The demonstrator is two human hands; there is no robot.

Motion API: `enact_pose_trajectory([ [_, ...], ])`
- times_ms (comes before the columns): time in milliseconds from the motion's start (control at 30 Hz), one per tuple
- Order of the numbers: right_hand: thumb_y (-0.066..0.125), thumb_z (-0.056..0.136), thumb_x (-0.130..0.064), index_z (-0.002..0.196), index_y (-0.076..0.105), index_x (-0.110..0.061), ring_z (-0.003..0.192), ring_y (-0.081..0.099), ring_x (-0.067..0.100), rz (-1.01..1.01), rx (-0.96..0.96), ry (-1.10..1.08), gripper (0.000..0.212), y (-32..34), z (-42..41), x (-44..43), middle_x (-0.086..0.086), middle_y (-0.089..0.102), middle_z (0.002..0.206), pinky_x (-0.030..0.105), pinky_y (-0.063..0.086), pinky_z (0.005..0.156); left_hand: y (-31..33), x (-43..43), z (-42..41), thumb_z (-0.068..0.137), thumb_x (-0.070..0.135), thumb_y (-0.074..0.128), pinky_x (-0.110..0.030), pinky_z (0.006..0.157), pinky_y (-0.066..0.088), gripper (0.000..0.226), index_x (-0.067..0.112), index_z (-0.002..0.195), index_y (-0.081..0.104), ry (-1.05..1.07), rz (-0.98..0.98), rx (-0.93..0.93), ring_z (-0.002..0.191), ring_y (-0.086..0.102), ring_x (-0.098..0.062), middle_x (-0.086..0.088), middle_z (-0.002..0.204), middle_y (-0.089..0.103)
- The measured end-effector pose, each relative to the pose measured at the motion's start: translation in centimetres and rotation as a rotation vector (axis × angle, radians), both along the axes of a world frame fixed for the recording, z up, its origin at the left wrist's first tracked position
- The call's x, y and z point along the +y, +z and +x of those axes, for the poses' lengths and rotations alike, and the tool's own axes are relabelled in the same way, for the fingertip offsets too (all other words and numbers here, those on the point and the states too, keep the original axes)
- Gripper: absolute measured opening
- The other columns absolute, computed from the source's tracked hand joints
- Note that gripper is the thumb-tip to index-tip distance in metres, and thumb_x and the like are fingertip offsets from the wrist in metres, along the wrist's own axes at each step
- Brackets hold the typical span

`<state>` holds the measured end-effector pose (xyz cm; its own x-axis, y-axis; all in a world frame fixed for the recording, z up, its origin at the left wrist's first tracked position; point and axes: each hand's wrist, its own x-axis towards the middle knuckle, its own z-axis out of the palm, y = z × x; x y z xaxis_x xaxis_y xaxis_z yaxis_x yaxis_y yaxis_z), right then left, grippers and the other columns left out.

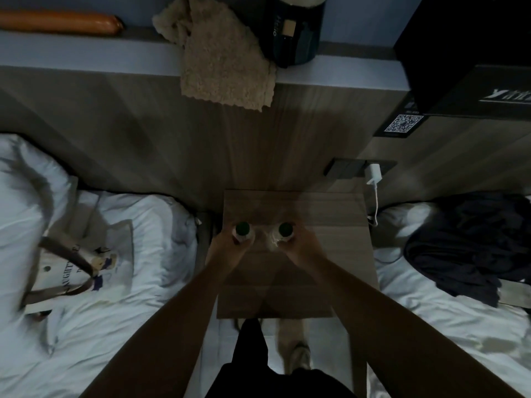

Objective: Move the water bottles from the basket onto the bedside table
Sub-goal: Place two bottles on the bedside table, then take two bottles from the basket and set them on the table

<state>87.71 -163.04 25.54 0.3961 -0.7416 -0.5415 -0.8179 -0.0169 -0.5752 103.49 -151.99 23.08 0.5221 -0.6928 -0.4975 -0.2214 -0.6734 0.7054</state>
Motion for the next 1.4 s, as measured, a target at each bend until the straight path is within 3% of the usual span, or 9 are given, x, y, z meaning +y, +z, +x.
enact_pose_trajectory([
  [100, 0.065, 0.067, -0.067, 0.106, 0.056, -0.032, 0.09, 0.06, 0.01, 0.012, -0.01, 0.095, 0.053, -1.7, -2.8, 0.6, -0.011, 0.061, 0.098, 0.033, 0.052, 0.079, 0.9, 2.5, -2.4, 0.084, 0.024, 0.064, -0.028, 0.076, 0.043, 0.031, 0.015, 0.112, 0.053, 0.09, 0.028, -0.005, 0.095, 0.055, -0.017, 0.005, 0.096, 0.055],
  [233, 0.055, 0.093, -0.024, 0.115, 0.054, -0.02, 0.084, 0.057, 0.009, 0.105, 0.065, 0.229, 0.022, 0.2, -6.8, 2.6, -0.008, 0.052, 0.098, 0.013, 0.041, 0.068, 1.1, 7.9, -7.2, 0.086, 0.018, 0.058, -0.033, 0.075, 0.045, 0.021, 0.013, 0.106, 0.056, 0.124, 0.081, 0.013, 0.091, 0.059, -0.024, -0.004, 0.09, 0.057],
  [300, 0.057, 0.093, -0.027, 0.133, 0.045, -0.014, 0.11, 0.057, 0.019, 0.062, 0.042, 0.287, 0.044, 0.5, -9.6, 3.1, -0.002, 0.054, 0.119, 0.016, 0.037, 0.081, 1.0, 10.3, -10.0, 0.081, 0.014, 0.061, -0.041, 0.076, 0.052, 0.017, 0.013, 0.099, 0.061, 0.196, 0.071, 0.01, 0.086, 0.065, -0.03, -0.009, 0.085, 0.064],
  [367, 0.065, 0.087, -0.031, 0.138, 0.04, -0.017, 0.113, 0.057, 0.022, 0.063, -0.011, 0.28, 0.059, 0.6, -12.0, 3.6, 0.005, 0.056, 0.128, 0.022, 0.04, 0.082, 1.3, 12.3, -13.0, 0.079, 0.009, 0.068, -0.039, 0.073, 0.054, 0.018, 0.016, 0.094, 0.062, 0.284, 0.062, -0.004, 0.075, 0.063, -0.025, -0.007, 0.078, 0.063],
  [600, 0.061, 0.091, -0.023, 0.14, 0.035, -0.02, 0.102, 0.049, 0.012, 0.318, -0.068, 0.397, 0.056, -0.4, -20.1, 5.4, 0.004, 0.046, 0.128, 0.021, 0.044, 0.071, 3.4, 19.3, -25.4, 0.078, 0.029, 0.073, -0.025, 0.072, 0.045, 0.04, 0.018, 0.113, 0.057, 0.532, 0.076, -0.068, 0.084, 0.06, -0.015, 0.001, 0.094, 0.062],
  [933, 0.064, 0.086, -0.017, 0.131, 0.045, -0.016, 0.099, 0.054, 0.017, 0.26, -0.064, 0.614, 0.049, 1.1, -24.1, 9.9, 0.004, 0.054, 0.113, 0.03, 0.044, 0.082, 7.1, 26.2, -36.1, 0.082, 0.028, 0.069, -0.022, 0.076, 0.041, 0.037, 0.016, 0.115, 0.058, 0.71, 0.089, -0.202, 0.089, 0.06, -0.014, 0.001, 0.102, 0.063],
  [1067, 0.068, 0.082, -0.021, 0.132, 0.045, -0.017, 0.11, 0.057, 0.021, 0.224, -0.055, 0.766, 0.055, 1.9, -22.8, 12.7, 0.007, 0.056, 0.128, 0.04, 0.05, 0.094, 8.0, 28.9, -39.1, 0.083, 0.03, 0.068, -0.022, 0.077, 0.041, 0.037, 0.018, 0.117, 0.057, 0.808, 0.104, -0.246, 0.09, 0.059, -0.013, 0.004, 0.104, 0.06],
  [1200, 0.063, 0.088, -0.026, 0.138, 0.039, -0.023, 0.121, 0.049, 0.019, 0.19, -0.044, 0.961, 0.056, 3.5, -21.7, 16.9, 0.0, 0.048, 0.133, 0.032, 0.045, 0.094, 8.5, 32.2, -42.8, 0.082, 0.028, 0.069, -0.021, 0.076, 0.04, 0.035, 0.019, 0.114, 0.059, 0.951, 0.106, -0.263, 0.089, 0.058, -0.011, 0.003, 0.105, 0.061],
  [1400, 0.063, 0.086, -0.028, 0.134, 0.042, -0.023, 0.115, 0.052, 0.021, 0.116, -0.075, 1.176, 0.053, 4.4, -22.5, 25.6, 0.004, 0.05, 0.13, 0.037, 0.048, 0.093, 9.0, 38.9, -48.7, 0.081, 0.029, 0.07, -0.021, 0.076, 0.04, 0.036, 0.02, 0.114, 0.059, 1.141, 0.125, -0.259, 0.091, 0.058, -0.01, 0.005, 0.105, 0.06],
])
